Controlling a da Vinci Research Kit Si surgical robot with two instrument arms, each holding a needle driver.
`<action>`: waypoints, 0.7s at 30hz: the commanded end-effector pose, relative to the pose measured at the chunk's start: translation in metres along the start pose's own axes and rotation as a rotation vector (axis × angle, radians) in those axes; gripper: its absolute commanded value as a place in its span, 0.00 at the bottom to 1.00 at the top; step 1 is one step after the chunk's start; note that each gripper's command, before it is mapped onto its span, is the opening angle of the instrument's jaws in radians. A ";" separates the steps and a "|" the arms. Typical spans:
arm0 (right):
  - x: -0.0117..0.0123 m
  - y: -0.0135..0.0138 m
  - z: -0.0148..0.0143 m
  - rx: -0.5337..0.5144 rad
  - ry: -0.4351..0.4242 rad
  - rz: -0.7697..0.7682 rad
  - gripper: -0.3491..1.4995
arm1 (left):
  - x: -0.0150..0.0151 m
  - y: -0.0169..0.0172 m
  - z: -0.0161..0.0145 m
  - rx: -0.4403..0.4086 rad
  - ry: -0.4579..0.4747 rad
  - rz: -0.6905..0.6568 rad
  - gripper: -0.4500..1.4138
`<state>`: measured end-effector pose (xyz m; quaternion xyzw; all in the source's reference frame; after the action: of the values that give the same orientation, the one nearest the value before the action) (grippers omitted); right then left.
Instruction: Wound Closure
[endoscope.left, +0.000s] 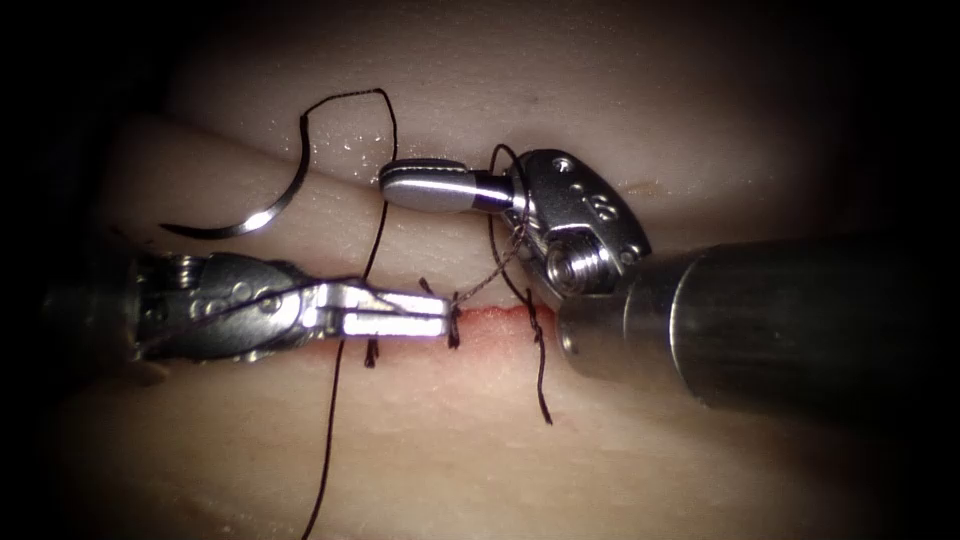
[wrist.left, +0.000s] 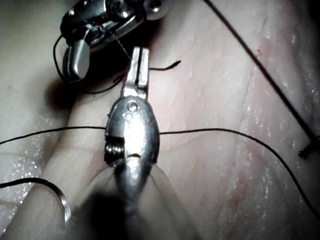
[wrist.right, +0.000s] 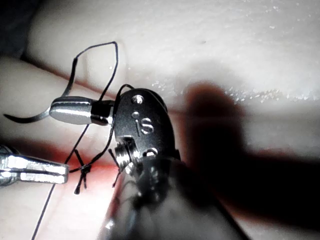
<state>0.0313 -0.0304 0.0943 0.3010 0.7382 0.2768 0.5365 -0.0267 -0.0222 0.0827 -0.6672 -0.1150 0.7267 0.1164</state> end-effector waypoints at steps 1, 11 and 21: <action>-0.0003 -0.0001 0.0002 0.019 0.000 0.008 0.00 | -0.0010 -0.0001 0.0006 0.008 -0.005 -0.002 0.00; 0.0017 -0.0018 -0.0017 0.101 -0.058 -0.020 0.00 | -0.0029 -0.0020 0.0005 0.057 -0.022 -0.015 0.00; 0.0013 -0.0039 -0.0012 0.323 -0.275 -0.112 0.00 | -0.0031 -0.0035 0.0020 0.063 -0.013 -0.023 0.00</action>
<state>0.0287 -0.0320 0.0902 0.3774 0.7065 0.0745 0.5940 -0.0280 -0.0195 0.0864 -0.6564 -0.1003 0.7328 0.1483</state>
